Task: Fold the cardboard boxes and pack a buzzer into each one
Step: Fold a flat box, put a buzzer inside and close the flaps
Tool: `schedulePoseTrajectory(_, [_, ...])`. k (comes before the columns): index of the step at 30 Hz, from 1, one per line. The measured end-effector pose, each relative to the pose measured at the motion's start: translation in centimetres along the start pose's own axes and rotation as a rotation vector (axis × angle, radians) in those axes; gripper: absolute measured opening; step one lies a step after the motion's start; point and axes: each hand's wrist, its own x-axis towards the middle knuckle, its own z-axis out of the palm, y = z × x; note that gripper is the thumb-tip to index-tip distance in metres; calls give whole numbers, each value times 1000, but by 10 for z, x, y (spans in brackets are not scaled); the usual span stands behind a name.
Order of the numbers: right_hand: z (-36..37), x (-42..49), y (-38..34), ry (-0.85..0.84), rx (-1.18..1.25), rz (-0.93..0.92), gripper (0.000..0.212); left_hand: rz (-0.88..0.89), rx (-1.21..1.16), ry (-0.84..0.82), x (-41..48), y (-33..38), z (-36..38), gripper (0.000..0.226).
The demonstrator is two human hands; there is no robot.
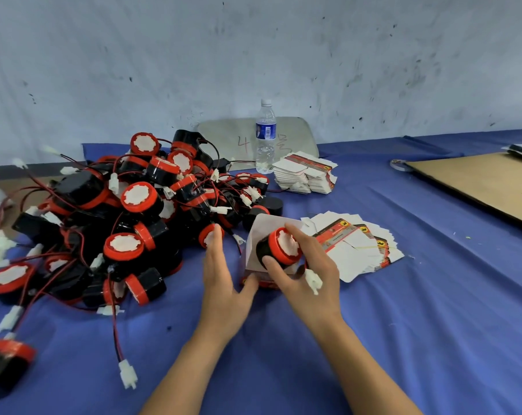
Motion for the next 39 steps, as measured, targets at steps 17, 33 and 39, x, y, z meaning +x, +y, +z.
schedulePoseTrajectory(17, [-9, 1, -7, -171, -382, -283, 37, -126, 109, -155, 0, -4, 5, 53])
schedulePoseTrajectory(33, [-2, -3, -1, -413, -292, 52, 39, 125, 260, -142, -8, 4, 5, 66])
schedulePoseTrajectory(39, [-8, 3, -5, -99, -119, 66, 25, 94, 403, -44, -14, 13, 14, 11])
